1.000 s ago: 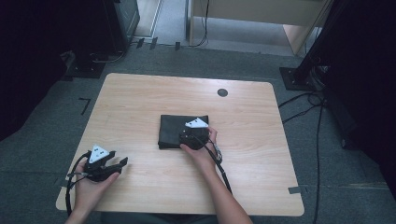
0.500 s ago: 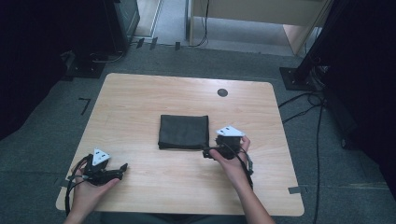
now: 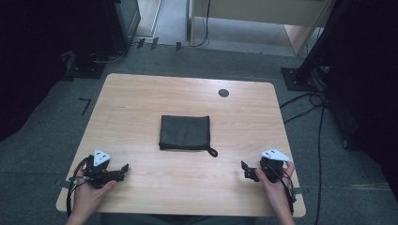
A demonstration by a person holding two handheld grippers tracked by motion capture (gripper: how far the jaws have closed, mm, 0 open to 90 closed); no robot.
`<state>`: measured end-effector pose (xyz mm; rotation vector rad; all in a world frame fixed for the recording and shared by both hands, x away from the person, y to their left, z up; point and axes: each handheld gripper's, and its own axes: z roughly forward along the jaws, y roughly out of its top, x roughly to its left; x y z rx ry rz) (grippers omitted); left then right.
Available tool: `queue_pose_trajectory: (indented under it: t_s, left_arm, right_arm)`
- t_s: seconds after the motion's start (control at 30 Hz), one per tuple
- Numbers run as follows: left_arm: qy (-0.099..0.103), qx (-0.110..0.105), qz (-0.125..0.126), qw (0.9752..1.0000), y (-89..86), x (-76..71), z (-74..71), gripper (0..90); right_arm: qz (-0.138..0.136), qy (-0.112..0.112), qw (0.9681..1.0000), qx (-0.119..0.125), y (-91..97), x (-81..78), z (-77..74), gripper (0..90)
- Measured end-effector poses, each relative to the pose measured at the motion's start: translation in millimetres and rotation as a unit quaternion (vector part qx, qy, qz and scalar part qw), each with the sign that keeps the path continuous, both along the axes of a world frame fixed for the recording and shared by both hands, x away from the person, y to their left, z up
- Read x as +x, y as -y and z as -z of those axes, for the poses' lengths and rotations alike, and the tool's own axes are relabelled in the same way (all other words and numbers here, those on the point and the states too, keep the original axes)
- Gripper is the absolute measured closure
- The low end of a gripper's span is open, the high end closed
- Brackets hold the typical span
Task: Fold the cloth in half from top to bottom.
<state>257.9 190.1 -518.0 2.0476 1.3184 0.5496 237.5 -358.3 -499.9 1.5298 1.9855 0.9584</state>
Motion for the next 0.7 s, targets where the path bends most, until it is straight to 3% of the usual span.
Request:
queue_pose_trajectory:
  t_s: [0.2,0.4,0.7]
  left_arm:
    - [0.000,0.000,0.000,1.0000,0.0,0.0,0.0,10.1]
    - [0.000,0.001,-0.002,1.0000,-0.6,0.8,-0.2,10.1]
    - [0.000,0.002,-0.005,1.0000,-1.2,1.5,-0.1,10.1]
  right_arm:
    - [0.018,-0.027,0.9994,-0.014,28.1,-23.5,18.9,0.0]
    - [0.034,-0.025,0.9983,-0.041,40.6,-30.8,24.7,0.0]
    - [0.025,-0.029,0.9990,-0.025,44.8,-30.2,26.5,0.0]
